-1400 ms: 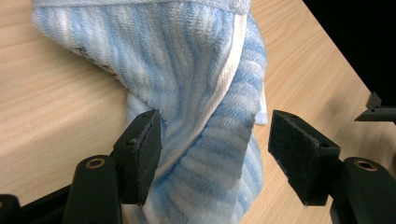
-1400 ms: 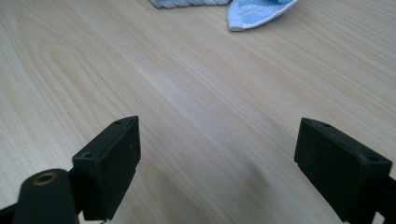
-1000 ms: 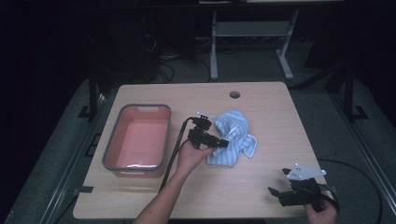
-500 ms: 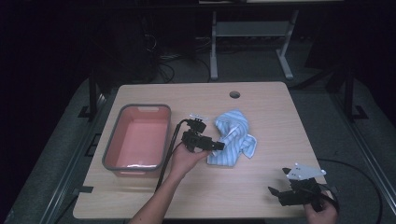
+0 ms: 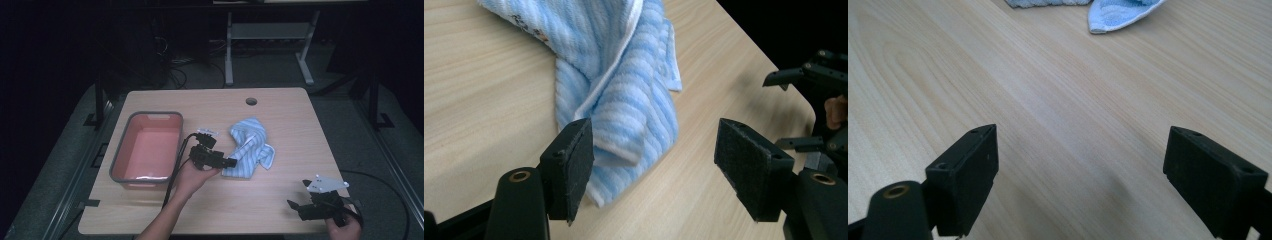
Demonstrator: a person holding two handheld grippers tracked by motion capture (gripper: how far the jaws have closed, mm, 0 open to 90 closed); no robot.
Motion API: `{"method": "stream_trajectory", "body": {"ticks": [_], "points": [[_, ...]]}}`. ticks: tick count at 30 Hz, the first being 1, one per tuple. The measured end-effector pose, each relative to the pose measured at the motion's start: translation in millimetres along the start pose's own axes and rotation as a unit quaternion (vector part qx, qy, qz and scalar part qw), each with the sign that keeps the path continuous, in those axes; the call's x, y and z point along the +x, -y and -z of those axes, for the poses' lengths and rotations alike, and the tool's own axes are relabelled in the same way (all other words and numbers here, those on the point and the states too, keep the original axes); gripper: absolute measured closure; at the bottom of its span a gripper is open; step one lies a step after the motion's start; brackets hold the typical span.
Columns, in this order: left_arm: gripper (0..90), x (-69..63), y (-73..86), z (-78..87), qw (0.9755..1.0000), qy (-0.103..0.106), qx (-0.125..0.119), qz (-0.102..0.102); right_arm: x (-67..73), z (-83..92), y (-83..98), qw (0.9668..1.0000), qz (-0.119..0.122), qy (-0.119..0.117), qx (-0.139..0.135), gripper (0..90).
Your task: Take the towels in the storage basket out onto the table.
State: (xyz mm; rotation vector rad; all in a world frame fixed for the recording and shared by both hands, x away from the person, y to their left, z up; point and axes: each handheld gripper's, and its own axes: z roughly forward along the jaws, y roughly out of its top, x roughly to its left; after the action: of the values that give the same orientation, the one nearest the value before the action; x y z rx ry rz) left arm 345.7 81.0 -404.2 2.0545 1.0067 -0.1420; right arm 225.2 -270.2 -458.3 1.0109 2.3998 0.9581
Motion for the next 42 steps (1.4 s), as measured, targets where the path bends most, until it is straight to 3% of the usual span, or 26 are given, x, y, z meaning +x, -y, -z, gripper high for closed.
{"method": "stream_trajectory", "body": {"ticks": [42], "points": [[32.0,-8.2,67.7,36.2,0.9991,0.038,-0.011,-0.011,1.7,-0.6,1.9,0.9999,0.0,0.005,0.01,13.8]]}}
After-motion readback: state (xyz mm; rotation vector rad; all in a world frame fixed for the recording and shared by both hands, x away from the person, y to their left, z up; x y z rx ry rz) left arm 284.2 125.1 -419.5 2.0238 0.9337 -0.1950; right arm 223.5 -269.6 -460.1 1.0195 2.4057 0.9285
